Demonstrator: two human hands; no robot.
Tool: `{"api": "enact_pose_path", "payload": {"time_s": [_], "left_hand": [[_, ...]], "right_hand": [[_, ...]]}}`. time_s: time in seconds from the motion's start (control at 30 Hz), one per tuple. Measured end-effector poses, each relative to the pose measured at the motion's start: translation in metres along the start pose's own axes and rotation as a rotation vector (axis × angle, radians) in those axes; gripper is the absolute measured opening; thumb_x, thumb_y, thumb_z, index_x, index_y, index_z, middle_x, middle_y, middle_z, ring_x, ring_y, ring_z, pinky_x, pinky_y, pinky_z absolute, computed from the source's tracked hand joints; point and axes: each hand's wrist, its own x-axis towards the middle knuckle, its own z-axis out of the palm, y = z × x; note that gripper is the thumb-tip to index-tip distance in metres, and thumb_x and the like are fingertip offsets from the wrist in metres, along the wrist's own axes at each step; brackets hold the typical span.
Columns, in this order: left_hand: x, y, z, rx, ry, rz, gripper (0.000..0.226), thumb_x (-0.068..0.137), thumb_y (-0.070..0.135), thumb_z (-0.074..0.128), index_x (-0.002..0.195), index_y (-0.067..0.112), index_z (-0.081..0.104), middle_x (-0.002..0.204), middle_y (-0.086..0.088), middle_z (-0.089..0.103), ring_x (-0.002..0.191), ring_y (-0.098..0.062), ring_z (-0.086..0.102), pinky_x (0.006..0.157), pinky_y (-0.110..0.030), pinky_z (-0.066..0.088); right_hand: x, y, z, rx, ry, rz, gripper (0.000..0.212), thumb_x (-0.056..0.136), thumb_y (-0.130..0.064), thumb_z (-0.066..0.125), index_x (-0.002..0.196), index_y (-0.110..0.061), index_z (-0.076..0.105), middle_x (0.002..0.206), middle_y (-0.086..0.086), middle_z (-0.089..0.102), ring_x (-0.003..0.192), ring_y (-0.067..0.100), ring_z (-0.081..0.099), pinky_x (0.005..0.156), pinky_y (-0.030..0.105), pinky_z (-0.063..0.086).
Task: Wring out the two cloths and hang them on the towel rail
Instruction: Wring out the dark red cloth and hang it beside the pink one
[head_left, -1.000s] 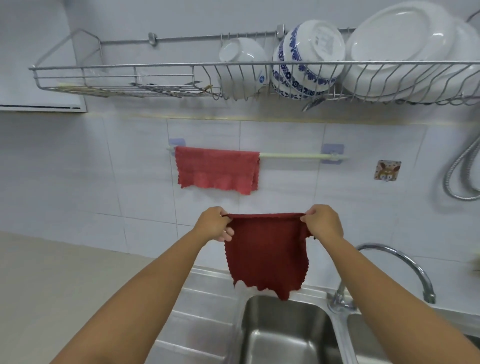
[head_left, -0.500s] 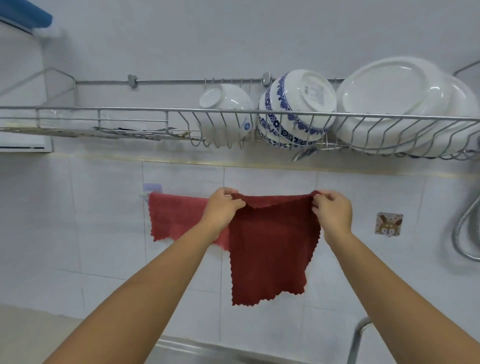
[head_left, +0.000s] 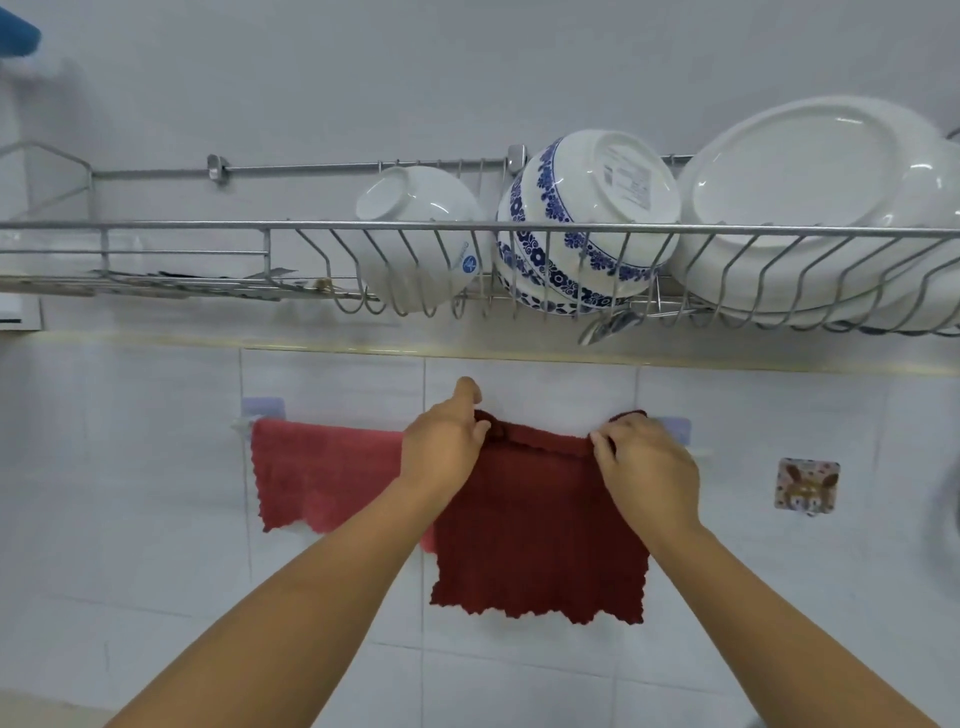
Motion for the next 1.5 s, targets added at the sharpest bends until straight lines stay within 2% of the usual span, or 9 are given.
{"api": "enact_pose_path", "payload": {"time_s": [0.17,0.33,0.53,0.73,0.87,1.07,1.23,1.33,1.5], "left_hand": [[0.013,0.004,0.008,0.102,-0.025,0.002,0.013,0.096,0.022,0.050,0.102,0.013,0.057,0.098,-0.004,0.061,0.086,-0.024,0.059,0.068,-0.035,0.046],[0.004,-0.001,0.014,0.064,-0.079,-0.016,0.018,0.096,0.020,0.038,0.105,0.013,0.052,0.071,-0.005,0.059,0.066,-0.027,0.056,0.060,-0.033,0.040],[-0.003,-0.009,0.024,0.288,-0.071,0.101,0.043,0.097,0.040,0.028,0.101,0.018,0.065,0.100,-0.001,0.060,0.097,-0.021,0.050,0.089,-0.037,0.034],[-0.001,-0.010,0.027,0.315,-0.162,0.117,0.051,0.096,0.051,0.013,0.101,0.021,0.054,0.087,0.004,0.064,0.089,-0.020,0.055,0.090,-0.041,0.030],[-0.005,-0.013,0.027,0.244,-0.113,0.126,0.040,0.098,0.048,0.021,0.099,0.022,0.051,0.089,0.006,0.060,0.089,-0.019,0.055,0.092,-0.039,0.032],[-0.033,-0.019,0.025,0.078,0.236,-0.039,0.019,0.090,0.038,0.056,0.098,0.021,0.056,0.092,0.008,0.058,0.089,-0.016,0.056,0.079,-0.031,0.037],[-0.048,-0.028,0.025,0.063,0.144,-0.273,0.030,0.087,0.052,0.058,0.095,0.024,0.061,0.091,0.011,0.062,0.091,-0.015,0.058,0.079,-0.031,0.034],[-0.051,-0.028,0.024,0.048,0.081,-0.293,0.031,0.087,0.053,0.058,0.095,0.024,0.066,0.092,0.008,0.065,0.093,-0.015,0.059,0.084,-0.035,0.039],[-0.038,-0.016,0.009,-0.100,0.151,-0.292,0.017,0.090,0.035,0.057,0.080,0.022,0.064,0.077,0.007,0.065,0.080,-0.017,0.061,0.084,-0.038,0.046]], "right_hand": [[0.021,0.001,0.002,-0.057,-0.055,0.084,0.015,0.088,-0.024,0.062,0.093,-0.010,0.060,0.085,0.007,0.062,0.081,0.029,0.057,0.075,0.041,0.041],[0.015,0.004,0.009,-0.068,-0.104,0.107,0.022,0.096,-0.027,0.048,0.087,-0.010,0.059,0.063,0.005,0.062,0.064,0.027,0.058,0.078,0.038,0.038],[-0.004,0.001,0.010,-0.241,-0.029,0.024,0.037,0.095,-0.042,0.051,0.085,-0.014,0.074,0.092,0.007,0.067,0.092,0.029,0.057,0.082,0.043,0.036],[-0.002,0.003,0.013,-0.266,-0.099,0.028,0.045,0.097,-0.050,0.036,0.100,-0.015,0.063,0.090,0.005,0.071,0.095,0.025,0.061,0.088,0.045,0.028],[-0.002,0.006,0.014,-0.299,-0.105,0.014,0.048,0.098,-0.050,0.032,0.097,-0.018,0.068,0.095,0.003,0.070,0.106,0.026,0.055,0.090,0.045,0.025],[-0.003,0.006,0.009,-0.302,-0.071,0.030,0.046,0.099,-0.043,0.035,0.094,-0.016,0.072,0.099,0.007,0.067,0.104,0.030,0.053,0.092,0.046,0.028],[-0.006,0.013,0.007,-0.195,-0.036,0.058,0.022,0.094,-0.019,0.044,0.096,-0.010,0.063,0.085,0.007,0.069,0.100,0.031,0.055,0.091,0.045,0.028],[-0.009,0.015,0.007,-0.152,-0.013,0.078,0.017,0.094,-0.015,0.051,0.097,-0.015,0.067,0.096,0.004,0.069,0.104,0.028,0.053,0.089,0.043,0.027],[-0.001,0.013,-0.001,-0.069,0.116,0.142,0.031,0.087,-0.006,0.059,0.116,-0.017,0.062,0.084,0.007,0.070,0.097,0.030,0.059,0.083,0.039,0.022]]}}
